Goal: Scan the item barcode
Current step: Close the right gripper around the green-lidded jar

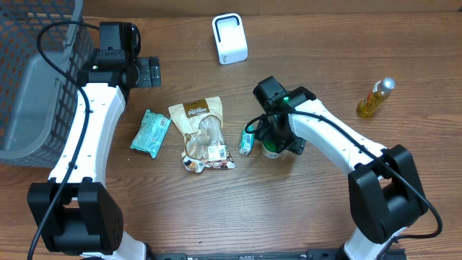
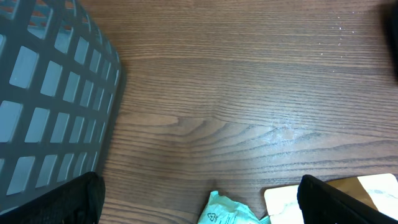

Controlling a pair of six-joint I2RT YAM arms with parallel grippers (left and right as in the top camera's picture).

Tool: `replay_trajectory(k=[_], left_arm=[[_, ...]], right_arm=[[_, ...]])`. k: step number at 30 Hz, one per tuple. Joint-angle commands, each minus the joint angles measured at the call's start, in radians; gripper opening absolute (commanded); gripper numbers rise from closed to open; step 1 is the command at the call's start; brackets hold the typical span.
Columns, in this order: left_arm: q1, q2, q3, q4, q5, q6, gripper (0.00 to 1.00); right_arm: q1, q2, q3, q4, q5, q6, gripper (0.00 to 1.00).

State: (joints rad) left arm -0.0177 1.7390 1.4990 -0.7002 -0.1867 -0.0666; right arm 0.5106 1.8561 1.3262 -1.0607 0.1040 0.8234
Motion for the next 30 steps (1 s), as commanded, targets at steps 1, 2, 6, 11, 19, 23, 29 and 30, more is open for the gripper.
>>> replay_trajectory(k=[1,2,6,11,19,23,29,30], left_arm=[[-0.003,-0.018,0.02,0.0,-0.003,0.022,1.0],[-0.003,-0.018,0.02,0.0,-0.003,0.022,1.0],[-0.003,-0.018,0.02,0.0,-0.003,0.022,1.0],[-0.003,-0.018,0.02,0.0,-0.003,0.022,1.0],[-0.003,-0.018,0.02,0.0,-0.003,0.022,1.0],[-0.003,-0.018,0.02,0.0,-0.003,0.022,0.99],[-0.003,-0.018,0.02,0.0,-0.003,0.022,1.0],[-0.003,-0.018,0.02,0.0,-0.003,0.022,1.0]], right_arm=[[-0.002,0.001,0.021,-0.005,0.053,0.026,0.83],[-0.003,0.001,0.021,-0.005,0.053,0.026,0.82],[-0.003,0.001,0.021,-0.008,0.054,0.026,0.8],[-0.003,0.001,0.021,-0.015,0.079,0.026,0.79],[-0.003,0.001,0.021,0.006,0.032,0.016,1.0],[-0.003,0.001,0.021,0.006,0.014,0.017,1.0],[-0.003,0.001,0.021,0.003,0.015,0.015,0.84],[-0.003,0.001,0.021,0.004,0.015,0.018,0.84]])
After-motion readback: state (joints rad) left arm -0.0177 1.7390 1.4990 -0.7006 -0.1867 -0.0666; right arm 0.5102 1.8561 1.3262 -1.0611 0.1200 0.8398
